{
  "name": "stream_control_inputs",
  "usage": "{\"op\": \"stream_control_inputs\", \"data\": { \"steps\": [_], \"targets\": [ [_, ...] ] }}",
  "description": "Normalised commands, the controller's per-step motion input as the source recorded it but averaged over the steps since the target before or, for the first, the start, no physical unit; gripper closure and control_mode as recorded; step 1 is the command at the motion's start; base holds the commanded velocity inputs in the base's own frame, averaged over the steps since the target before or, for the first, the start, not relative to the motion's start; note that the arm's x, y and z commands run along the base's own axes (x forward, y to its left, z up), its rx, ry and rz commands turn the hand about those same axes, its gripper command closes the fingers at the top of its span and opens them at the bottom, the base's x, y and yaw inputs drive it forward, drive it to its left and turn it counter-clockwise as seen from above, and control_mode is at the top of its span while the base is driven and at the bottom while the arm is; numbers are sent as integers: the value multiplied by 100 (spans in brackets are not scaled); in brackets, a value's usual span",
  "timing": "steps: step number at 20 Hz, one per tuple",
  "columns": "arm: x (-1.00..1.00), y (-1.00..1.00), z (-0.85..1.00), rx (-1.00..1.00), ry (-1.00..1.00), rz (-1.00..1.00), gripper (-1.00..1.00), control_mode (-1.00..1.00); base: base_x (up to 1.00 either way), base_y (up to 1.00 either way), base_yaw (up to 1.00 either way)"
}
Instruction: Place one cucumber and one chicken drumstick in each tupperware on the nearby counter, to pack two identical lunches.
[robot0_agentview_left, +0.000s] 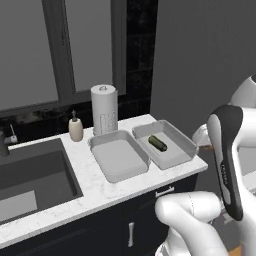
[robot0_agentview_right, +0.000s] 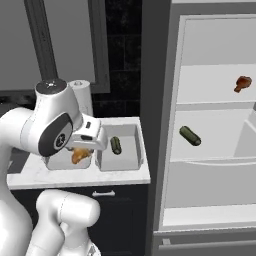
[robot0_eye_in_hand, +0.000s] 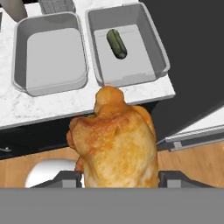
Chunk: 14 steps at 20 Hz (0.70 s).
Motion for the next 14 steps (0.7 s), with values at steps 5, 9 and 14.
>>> {"op": "stream_control_inputs", "data": {
  "steps": [5,9,14],
  "targets": [
    [81,31,-8,-1,-1,-8,100,-100,0,0,0],
    [100,39,-40,-1,-9,-8,100,-100,0,0,0],
    [100,25,-64,-5,0,-9,100,-100,0,0,0]
  ]
}}
